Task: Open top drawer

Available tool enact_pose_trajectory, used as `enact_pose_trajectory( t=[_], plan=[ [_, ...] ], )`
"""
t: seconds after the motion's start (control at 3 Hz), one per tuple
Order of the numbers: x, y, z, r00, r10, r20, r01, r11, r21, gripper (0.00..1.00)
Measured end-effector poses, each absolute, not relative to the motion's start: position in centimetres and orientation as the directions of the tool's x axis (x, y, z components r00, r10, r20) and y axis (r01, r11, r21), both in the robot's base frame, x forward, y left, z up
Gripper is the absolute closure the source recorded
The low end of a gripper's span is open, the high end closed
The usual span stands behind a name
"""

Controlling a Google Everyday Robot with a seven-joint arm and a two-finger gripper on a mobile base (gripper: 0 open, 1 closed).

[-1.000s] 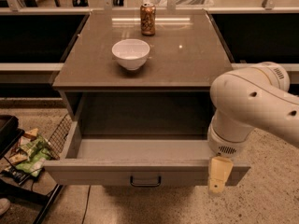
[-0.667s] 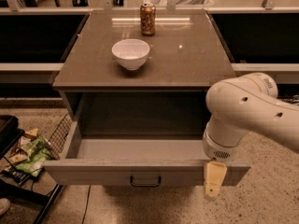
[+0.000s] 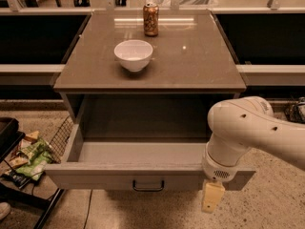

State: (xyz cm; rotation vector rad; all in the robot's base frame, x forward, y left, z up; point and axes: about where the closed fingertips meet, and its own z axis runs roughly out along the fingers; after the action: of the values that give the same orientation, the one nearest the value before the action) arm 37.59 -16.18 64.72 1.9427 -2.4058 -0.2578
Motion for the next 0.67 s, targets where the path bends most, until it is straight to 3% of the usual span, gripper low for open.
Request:
enact_pose_trajectory(
  t=[0.67],
  plan=[
    [35.1,-17.0,67.3,-0.241,-0.971,-0.002,-0.956,0.237,0.172,0.73]
  ],
)
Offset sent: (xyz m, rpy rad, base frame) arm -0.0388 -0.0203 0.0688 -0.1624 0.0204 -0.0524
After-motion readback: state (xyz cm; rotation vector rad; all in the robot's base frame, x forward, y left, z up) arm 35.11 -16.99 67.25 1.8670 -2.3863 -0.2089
